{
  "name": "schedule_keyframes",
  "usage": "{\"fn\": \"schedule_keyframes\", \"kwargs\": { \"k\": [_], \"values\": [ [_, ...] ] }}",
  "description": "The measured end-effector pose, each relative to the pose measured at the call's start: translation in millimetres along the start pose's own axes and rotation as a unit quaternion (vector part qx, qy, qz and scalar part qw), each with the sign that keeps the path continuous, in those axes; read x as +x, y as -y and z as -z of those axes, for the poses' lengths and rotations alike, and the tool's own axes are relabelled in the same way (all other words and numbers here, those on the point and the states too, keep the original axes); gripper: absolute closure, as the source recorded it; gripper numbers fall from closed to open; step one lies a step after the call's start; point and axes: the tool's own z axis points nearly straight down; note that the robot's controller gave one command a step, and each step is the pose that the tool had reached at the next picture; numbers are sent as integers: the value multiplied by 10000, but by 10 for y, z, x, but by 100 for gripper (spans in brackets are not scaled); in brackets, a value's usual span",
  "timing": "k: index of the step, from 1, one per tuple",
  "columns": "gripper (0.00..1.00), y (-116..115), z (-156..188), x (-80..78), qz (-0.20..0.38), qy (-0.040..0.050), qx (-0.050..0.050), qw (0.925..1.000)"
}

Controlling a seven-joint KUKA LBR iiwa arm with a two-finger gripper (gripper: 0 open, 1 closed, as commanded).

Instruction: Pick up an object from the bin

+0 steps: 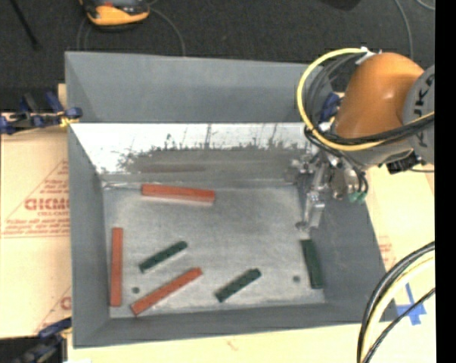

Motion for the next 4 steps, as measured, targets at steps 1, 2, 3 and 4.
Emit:
{"fn": "schedule_keyframes", "kwargs": {
  "k": [1,2,3,4],
  "values": [
    [0,-250,-409,136,689,9,-1,9976],
    [0,-638,-561,376,2448,-8,-10,9696],
    [0,-824,-833,274,2898,-2,-10,9571],
    [0,-1279,-1112,877,3138,-15,-16,9495]
  ]
}}
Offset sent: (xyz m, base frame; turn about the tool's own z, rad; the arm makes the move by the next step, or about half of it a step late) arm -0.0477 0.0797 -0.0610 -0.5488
